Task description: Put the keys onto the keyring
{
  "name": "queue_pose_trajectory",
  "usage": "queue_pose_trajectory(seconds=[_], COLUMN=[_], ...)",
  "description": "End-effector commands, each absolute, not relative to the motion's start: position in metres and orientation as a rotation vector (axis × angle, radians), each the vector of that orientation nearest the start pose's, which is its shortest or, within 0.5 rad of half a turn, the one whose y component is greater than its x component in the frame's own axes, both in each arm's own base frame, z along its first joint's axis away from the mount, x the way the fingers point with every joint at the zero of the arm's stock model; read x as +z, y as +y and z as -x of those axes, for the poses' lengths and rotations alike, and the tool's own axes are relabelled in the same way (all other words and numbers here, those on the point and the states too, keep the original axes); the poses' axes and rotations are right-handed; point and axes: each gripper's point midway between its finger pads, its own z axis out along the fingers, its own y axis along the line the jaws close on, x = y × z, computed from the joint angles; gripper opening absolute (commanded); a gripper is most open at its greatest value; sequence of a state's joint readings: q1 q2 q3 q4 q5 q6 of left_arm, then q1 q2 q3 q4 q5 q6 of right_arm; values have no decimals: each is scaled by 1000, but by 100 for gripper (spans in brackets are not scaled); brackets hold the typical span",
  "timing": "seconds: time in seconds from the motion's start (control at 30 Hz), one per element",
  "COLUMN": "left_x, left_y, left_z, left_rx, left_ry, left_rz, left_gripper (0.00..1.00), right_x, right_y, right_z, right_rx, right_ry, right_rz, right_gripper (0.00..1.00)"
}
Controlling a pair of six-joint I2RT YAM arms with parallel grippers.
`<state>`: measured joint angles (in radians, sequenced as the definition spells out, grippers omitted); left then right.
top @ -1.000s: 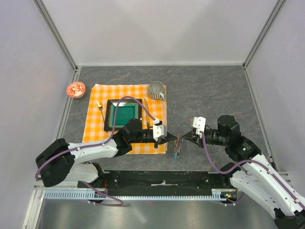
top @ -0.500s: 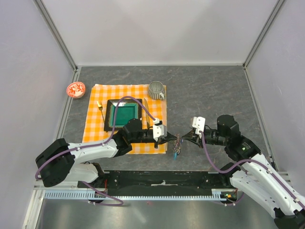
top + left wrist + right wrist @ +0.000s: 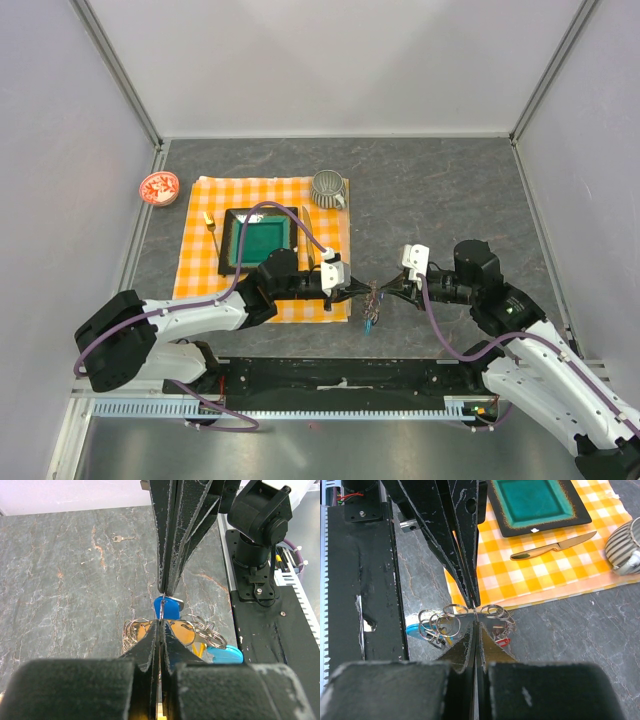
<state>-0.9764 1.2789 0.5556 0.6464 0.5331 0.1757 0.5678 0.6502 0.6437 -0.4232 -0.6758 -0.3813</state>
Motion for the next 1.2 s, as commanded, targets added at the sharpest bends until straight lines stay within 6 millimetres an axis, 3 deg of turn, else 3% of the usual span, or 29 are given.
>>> queue_pose_trajectory(seconds=[0.0, 0.9, 1.17], left_x=[225, 234, 227], left_y=[-378, -383, -387], left_z=[-152, -146, -145], left_rx=[-1061, -1105, -1113], left_ry=[1077, 1049, 1067], left_rz=[-1226, -1227, -1243], left_gripper=[2, 2, 2], right_x=[214, 216, 219], right_y=[217, 224, 228], right_z=[-148, -145, -148], right_rx=[812, 872, 894], right_ry=[1461, 1446, 1453], right_rz=[1290, 1270, 1249], right_gripper=[0, 0, 0])
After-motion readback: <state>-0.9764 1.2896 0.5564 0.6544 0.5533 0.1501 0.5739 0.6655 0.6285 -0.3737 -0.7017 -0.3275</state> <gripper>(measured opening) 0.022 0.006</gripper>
